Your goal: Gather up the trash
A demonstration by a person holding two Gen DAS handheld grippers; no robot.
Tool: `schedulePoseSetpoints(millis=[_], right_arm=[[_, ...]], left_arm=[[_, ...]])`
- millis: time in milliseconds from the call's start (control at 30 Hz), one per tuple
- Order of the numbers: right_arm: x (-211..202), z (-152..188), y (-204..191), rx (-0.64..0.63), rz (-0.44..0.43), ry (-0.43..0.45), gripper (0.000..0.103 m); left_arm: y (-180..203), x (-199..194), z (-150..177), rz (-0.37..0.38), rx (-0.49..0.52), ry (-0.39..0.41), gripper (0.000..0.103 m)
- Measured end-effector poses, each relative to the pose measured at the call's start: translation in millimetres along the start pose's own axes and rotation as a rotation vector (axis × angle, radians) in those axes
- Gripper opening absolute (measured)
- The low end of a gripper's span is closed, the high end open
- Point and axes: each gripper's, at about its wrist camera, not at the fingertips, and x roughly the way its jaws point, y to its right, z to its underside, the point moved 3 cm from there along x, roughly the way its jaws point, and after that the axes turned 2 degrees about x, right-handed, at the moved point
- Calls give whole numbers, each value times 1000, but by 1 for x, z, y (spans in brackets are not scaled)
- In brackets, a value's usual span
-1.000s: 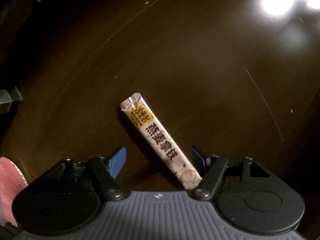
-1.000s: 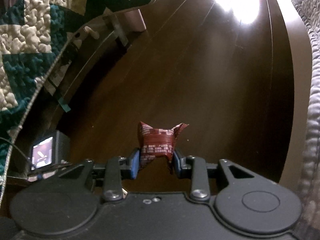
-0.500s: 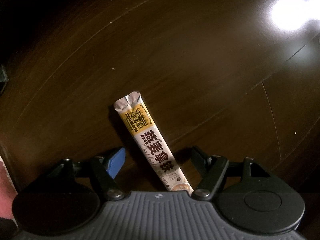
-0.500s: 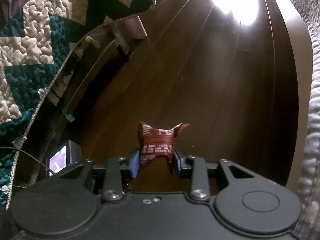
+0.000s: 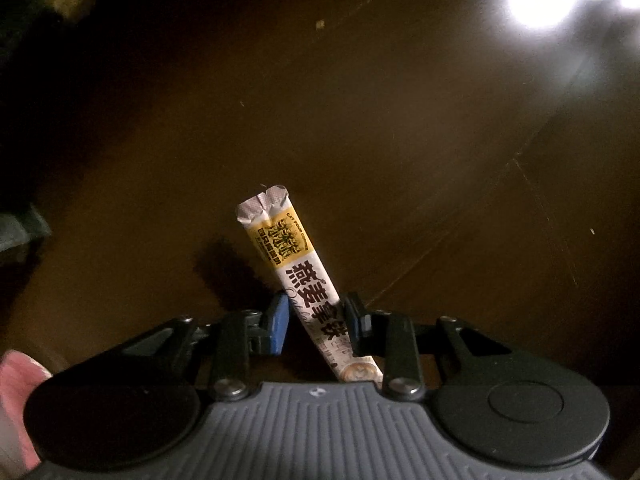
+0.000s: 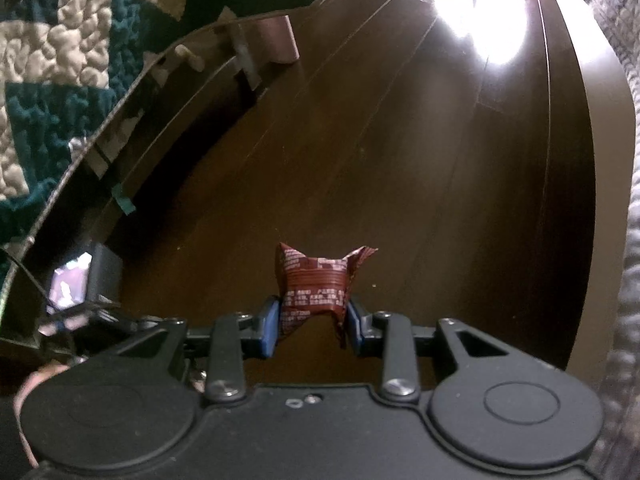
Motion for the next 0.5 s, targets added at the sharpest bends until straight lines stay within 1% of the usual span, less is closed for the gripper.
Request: schedulePoseSetpoints(millis=[100, 200, 367, 467, 500], right_arm=[[-7, 1, -7, -36, 24, -14, 33], [-24, -1, -20, -57, 41, -33, 33], [-77, -15, -50, -74, 37, -43, 33], [-114, -30, -74, -97, 36, -50, 33], [-127, -35, -82, -107, 33, -50, 33]], left_arm=[[-5, -31, 5, 5, 36, 14, 29], [-9, -70, 10, 7, 65, 30, 29], [-6, -149, 18, 25, 135, 46, 29], [0, -208, 29, 41, 197, 66, 29], [-1, -231, 40, 49, 211, 76, 29]])
